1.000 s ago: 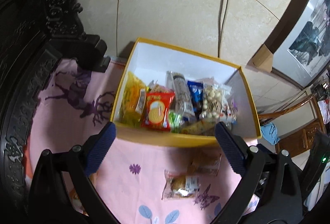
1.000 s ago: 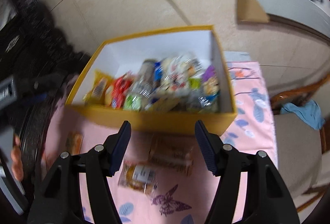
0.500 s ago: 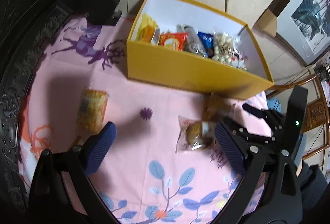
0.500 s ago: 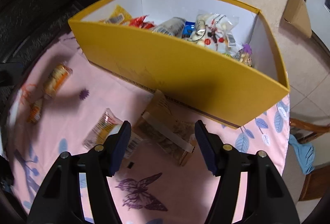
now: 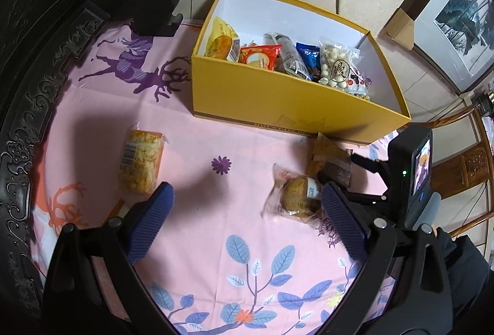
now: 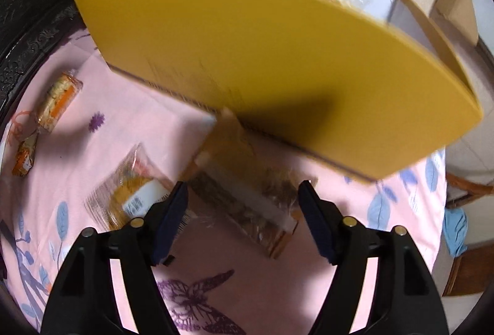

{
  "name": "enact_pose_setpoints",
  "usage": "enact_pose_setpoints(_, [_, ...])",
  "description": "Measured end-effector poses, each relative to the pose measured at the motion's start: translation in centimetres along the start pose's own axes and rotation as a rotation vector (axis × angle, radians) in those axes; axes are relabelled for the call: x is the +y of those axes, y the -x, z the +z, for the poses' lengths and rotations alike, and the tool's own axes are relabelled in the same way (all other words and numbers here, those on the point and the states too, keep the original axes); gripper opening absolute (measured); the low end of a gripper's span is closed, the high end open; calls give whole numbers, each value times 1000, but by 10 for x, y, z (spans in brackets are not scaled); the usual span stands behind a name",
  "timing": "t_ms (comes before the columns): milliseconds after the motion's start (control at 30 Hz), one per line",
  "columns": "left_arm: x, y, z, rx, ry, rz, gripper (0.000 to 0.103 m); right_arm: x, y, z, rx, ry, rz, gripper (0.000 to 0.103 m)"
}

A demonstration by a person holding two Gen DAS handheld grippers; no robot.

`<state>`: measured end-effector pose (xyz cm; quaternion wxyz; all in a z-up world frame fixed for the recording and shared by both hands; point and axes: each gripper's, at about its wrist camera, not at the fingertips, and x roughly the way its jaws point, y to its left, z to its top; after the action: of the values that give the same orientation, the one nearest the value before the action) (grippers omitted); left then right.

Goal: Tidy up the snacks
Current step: 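Grasp the brown paper-wrapped pack with the right tool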

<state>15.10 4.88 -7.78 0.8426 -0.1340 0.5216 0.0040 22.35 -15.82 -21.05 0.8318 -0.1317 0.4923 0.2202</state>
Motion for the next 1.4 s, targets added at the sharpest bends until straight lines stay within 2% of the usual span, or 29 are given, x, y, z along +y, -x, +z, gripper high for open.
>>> enact_pose_setpoints(33, [0, 0, 0, 1, 2, 0, 98, -3, -2, -4, 17, -17, 3, 67])
enact_pose_setpoints(67, [-1, 1, -1, 1, 2, -2, 98, -5, -7, -8, 49, -25, -10, 66])
enact_pose_setpoints(133, [-1, 2, -3, 0, -3, -5, 98, -10, -1, -17, 9, -34, 2, 50])
enact_pose_setpoints(200, [-2, 4, -4, -3, -10, -5, 98, -9, 5, -24, 8, -33, 1, 42])
enact_pose_setpoints(367, [-3, 5, -10, 8, -15, -12, 98, -6, 17, -46, 29, -44, 3, 42])
enact_pose_setpoints(467, [-2, 2, -16, 23, -13, -14, 98, -14, 30, -45, -25, -65, -28, 42])
enact_pose_setpoints(533, [-1, 1, -19, 33, -12, -15, 98, -17, 37, -37, -61, -48, -25, 44])
enact_pose_setpoints(633, [-1, 1, -20, 37, -15, -14, 98, -14, 36, -21, -65, 6, 4, 45])
enact_pose_setpoints(767, [-3, 2, -19, 38, -24, -11, 98, 2, 22, -3, -38, 99, 25, 49])
enact_pose_setpoints(833, [-4, 1, -19, 41, -28, -9, 98, 8, 11, 3, -28, 139, -3, 55])
enact_pose_setpoints(1000, [-6, -4, -20, 56, -35, -8, 98, 14, -8, 12, -3, 164, -7, 57])
enact_pose_setpoints(1167, [-10, -8, -21, 68, -44, -13, 98, 15, -13, 5, 3, 127, 9, 49])
enact_pose_setpoints(1233, [-12, -8, -22, 72, -48, -16, 98, 11, -12, 3, 15, 88, 34, 39])
enact_pose_setpoints(1400, [-15, -10, -26, 82, -57, -27, 98, 10, 2, -23, 11, 60, 18, 39])
